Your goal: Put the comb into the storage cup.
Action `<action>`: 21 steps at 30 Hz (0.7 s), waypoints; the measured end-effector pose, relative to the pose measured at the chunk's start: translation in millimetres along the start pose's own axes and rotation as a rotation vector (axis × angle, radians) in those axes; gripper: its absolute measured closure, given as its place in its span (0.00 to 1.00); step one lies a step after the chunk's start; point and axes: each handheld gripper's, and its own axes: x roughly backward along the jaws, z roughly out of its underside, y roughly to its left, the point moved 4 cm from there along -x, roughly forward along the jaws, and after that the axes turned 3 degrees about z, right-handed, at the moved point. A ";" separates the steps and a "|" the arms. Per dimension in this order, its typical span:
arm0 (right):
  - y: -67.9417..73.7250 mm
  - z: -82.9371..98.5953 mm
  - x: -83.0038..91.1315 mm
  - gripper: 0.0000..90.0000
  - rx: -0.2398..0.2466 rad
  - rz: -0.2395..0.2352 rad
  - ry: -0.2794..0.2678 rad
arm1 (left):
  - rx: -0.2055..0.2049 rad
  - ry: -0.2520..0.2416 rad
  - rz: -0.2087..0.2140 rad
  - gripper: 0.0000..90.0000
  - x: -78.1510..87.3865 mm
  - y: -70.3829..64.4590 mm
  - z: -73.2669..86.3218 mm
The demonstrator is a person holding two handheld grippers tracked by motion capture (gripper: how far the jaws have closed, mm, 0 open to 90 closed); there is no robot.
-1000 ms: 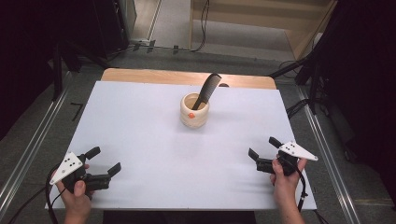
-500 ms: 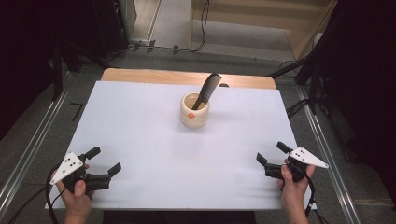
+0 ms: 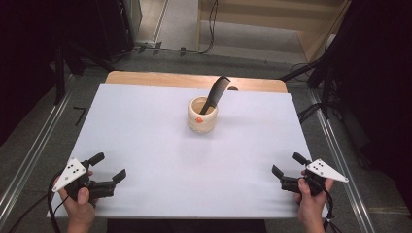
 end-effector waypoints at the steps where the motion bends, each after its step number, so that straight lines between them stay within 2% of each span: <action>1: -1.2 0.9 1.5 0.00 -0.004 0.003 0.000 | 0.001 -0.001 0.001 0.00 0.0 0.0 0.0; 13: -19.8 6.2 27.2 0.00 -0.023 0.012 -0.051 | 0.005 -0.005 -0.002 0.00 0.0 0.3 0.1; 21: -28.3 13.8 30.6 0.00 -0.034 0.008 -0.044 | 0.024 -0.024 -0.010 0.00 1.4 3.3 0.2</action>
